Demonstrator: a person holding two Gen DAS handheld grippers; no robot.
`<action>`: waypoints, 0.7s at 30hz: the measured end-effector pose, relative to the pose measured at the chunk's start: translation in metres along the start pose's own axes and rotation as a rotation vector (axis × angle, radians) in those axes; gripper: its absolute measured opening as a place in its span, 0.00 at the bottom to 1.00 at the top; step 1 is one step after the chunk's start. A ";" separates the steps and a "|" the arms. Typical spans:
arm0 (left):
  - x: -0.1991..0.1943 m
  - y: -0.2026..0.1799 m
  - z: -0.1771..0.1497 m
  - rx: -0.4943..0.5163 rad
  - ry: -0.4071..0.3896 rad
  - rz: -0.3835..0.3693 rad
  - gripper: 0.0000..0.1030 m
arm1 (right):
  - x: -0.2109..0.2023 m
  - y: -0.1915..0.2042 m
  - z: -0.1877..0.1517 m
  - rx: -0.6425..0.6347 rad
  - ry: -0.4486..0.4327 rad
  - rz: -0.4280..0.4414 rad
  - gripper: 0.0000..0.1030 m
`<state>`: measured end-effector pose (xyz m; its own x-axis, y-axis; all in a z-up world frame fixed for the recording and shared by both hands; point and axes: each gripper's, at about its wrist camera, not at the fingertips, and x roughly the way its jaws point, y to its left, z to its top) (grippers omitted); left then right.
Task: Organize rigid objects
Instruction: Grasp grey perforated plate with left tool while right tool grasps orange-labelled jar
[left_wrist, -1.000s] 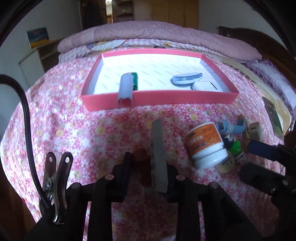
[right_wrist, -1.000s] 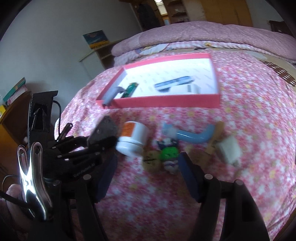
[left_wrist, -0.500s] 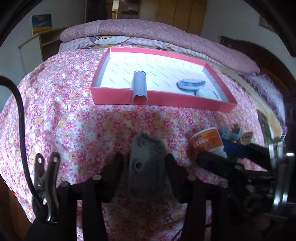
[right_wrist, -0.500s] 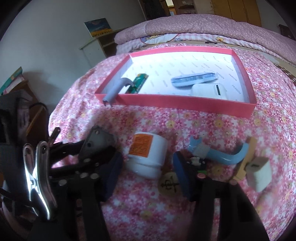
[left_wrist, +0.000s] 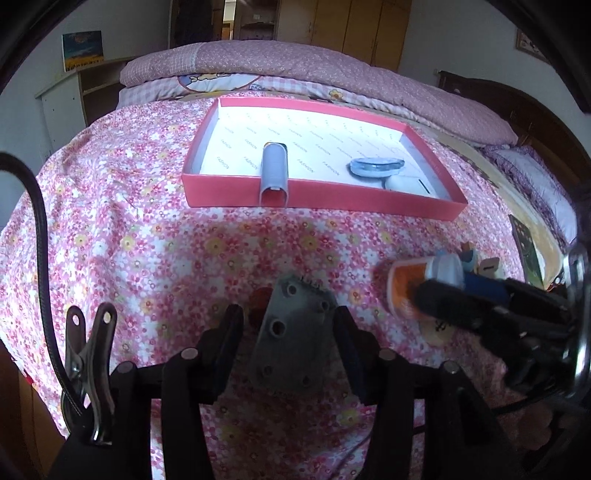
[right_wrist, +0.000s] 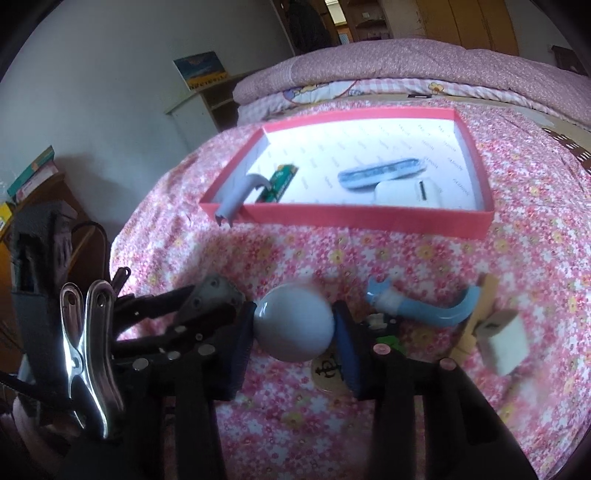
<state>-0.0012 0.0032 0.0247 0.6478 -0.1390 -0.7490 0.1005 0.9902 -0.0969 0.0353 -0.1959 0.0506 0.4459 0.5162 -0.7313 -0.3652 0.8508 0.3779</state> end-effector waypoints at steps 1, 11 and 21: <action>-0.001 0.000 0.000 0.006 -0.004 0.007 0.52 | -0.002 -0.001 0.000 0.004 -0.004 0.002 0.41; -0.014 -0.008 -0.004 0.059 -0.028 0.018 0.59 | -0.011 -0.004 -0.002 0.023 -0.024 0.010 0.41; 0.010 -0.025 -0.007 0.135 -0.002 0.077 0.63 | -0.021 -0.011 -0.003 0.047 -0.040 0.015 0.41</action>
<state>-0.0022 -0.0228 0.0151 0.6593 -0.0629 -0.7492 0.1507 0.9873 0.0498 0.0279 -0.2166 0.0604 0.4728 0.5320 -0.7024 -0.3342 0.8459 0.4157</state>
